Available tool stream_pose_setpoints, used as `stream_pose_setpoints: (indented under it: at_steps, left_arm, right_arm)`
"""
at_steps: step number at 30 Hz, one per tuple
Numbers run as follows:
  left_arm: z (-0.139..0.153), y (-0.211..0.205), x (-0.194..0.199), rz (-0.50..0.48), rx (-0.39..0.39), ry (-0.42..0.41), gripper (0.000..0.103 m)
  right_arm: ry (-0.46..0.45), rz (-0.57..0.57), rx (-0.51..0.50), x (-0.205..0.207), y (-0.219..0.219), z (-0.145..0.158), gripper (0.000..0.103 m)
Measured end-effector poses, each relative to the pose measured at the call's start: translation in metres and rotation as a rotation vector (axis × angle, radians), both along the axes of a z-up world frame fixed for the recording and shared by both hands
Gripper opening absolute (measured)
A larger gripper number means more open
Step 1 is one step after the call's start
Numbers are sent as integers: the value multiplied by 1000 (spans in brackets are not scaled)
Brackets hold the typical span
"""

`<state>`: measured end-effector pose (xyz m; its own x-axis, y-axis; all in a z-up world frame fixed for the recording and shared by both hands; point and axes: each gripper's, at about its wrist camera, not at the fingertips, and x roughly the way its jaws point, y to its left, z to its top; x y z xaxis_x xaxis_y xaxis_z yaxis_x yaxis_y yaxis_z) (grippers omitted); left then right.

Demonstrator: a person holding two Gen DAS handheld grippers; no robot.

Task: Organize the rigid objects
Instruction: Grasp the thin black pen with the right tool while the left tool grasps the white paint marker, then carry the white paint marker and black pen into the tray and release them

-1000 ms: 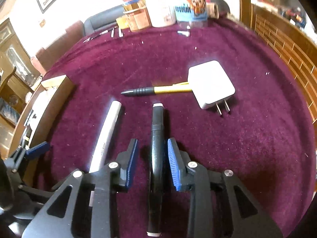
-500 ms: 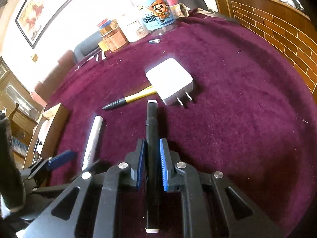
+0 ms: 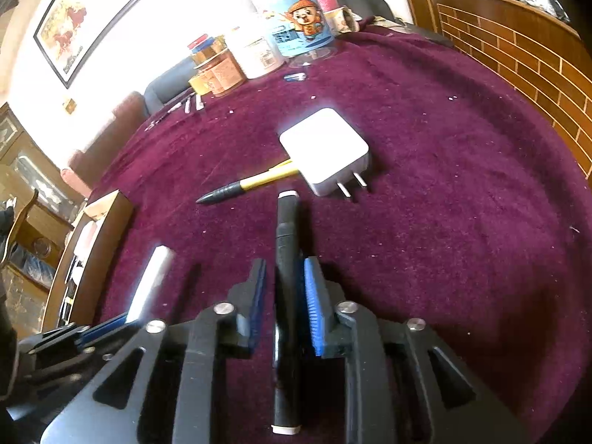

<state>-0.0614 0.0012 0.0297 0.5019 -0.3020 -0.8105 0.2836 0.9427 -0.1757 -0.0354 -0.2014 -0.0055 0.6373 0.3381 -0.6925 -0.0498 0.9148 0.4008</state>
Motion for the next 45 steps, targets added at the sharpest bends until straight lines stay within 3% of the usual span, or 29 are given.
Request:
stream_pose_setpoints:
  at_steps: [2,5,8,11,19,24,29,37,45]
  left_arm:
    - [6,11,-8,15,1,-16,11]
    - [16,27,-22,36,24,-59,11]
    - [21,42,-27,67,26,-84,11]
    - [23,62,-32,105,9,-96,11]
    - [27,119,-45,195,-47,-120,11]
    - [35,150,-53,236,-98,-143,11]
    - [45,192,-57,288,-177,-149,11]
    - [27,247,-53,395,-189,-112,11]
    - [-7,253,-35,410,-166,-31,11]
  right_arm:
    - [-7,22,5,0,2,0,35]
    - [-10,39,-23,0,8,2,36]
    - [-4,33,-146,-1,24,5,13]
    - [-11,28,-201,-7,34,9,13]
    - [-8,46,-72,-26,54,35,13]
    - [-52,129,-3,-35,91,62,13]
    - [-38,247,63,-37,138,77,13]
    - [88,409,155,-28,224,58,13]
    - [147,436,104,-21,282,35,13]
